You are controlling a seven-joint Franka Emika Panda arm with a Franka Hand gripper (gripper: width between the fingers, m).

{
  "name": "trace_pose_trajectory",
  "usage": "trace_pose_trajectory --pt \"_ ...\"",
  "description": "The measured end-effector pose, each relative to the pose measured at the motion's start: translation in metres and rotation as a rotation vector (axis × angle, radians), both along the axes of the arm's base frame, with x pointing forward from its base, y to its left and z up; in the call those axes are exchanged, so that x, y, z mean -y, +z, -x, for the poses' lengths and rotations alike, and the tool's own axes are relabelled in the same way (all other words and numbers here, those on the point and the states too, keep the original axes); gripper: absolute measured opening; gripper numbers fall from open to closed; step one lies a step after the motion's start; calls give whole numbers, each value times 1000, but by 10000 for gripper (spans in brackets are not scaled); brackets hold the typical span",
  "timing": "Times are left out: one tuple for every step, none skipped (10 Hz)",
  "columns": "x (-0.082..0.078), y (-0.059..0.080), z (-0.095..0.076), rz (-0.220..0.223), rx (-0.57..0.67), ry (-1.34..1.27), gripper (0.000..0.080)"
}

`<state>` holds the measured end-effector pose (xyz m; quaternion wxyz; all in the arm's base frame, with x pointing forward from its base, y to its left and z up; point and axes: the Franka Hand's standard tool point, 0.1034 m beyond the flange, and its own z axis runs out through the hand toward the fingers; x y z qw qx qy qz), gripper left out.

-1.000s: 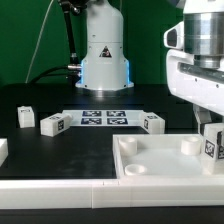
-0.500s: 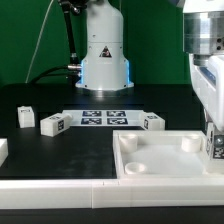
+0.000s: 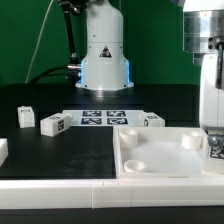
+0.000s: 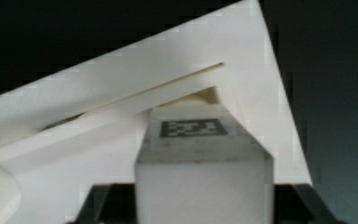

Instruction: Assemble one leg

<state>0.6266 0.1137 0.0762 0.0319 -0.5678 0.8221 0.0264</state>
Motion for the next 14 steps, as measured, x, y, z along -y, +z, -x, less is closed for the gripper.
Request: trace_pose_trajectory --pt "1 0 0 -1 1 4 293" --pt "0 0 0 -1 2 30 295" --pt "0 -1 1 -1 2 35 295" --pt "0 -1 1 -1 2 37 463" --pt "0 -1 1 -1 3 39 605" --pt "-1 -1 1 -1 3 40 636" --pt "-1 -1 1 -1 3 41 636" --pt "-1 -1 1 -1 3 42 647" --pt "-1 -1 1 -1 3 42 649" --pt "-1 -1 1 -1 3 43 649" --pt "-1 -1 1 -1 3 44 649" --pt "-1 -1 1 -1 3 44 649" --pt "-1 -1 1 -1 3 45 649" --pt "-1 -1 1 -1 3 45 649"
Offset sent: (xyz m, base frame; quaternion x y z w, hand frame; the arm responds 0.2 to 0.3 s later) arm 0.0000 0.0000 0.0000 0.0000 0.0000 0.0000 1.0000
